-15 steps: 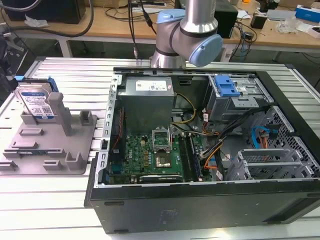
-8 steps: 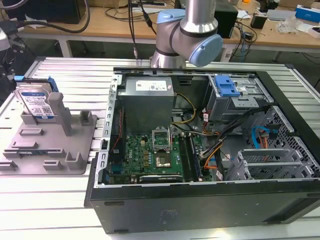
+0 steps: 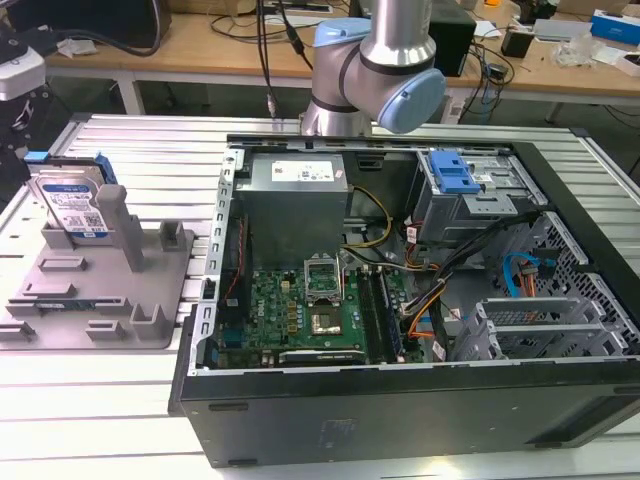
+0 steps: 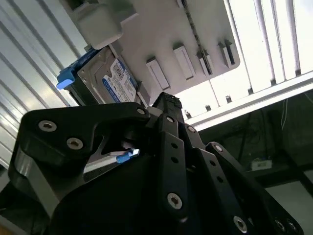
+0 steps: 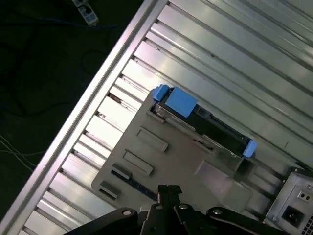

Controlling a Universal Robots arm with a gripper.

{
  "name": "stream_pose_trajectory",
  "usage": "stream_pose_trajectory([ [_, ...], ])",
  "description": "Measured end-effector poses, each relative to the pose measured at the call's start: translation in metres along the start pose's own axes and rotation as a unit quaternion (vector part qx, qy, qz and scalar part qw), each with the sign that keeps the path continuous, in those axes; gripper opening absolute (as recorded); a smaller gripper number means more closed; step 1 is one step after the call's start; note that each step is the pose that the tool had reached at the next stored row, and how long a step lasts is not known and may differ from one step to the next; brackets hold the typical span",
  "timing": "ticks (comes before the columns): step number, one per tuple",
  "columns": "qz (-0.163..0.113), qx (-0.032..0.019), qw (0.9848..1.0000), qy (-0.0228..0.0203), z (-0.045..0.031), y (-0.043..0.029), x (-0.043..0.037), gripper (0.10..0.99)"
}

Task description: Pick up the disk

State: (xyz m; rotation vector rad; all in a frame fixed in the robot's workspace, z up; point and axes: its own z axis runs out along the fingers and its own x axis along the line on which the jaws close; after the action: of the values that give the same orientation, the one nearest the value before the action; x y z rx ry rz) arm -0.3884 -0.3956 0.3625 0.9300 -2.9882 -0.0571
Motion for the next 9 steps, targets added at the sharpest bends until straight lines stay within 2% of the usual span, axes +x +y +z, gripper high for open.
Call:
stream_pose_trajectory([
  [2,-0.021,0.0000,0.9998,0.0009,0.0000,0.0000,0.0000,0.106],
  [3,-0.039,0.0000,0.9992,0.0016,0.0000,0.0000,0.0000,0.106],
  [5,-0.059,0.0000,0.9983,0.0023,0.0000,0.0000,0.0000,0.106],
  [6,-0.073,0.0000,0.9973,0.0028,0.0000,0.0000,0.0000,0.114],
  [7,-0.085,0.0000,0.9964,0.0033,0.0001,0.0000,0.0000,0.169],
  [8,-0.094,0.0000,0.9956,0.0036,0.0001,0.0000,0.0000,0.169],
  [9,-0.113,0.0000,0.9936,0.0043,0.0001,0.0000,0.0000,0.298],
])
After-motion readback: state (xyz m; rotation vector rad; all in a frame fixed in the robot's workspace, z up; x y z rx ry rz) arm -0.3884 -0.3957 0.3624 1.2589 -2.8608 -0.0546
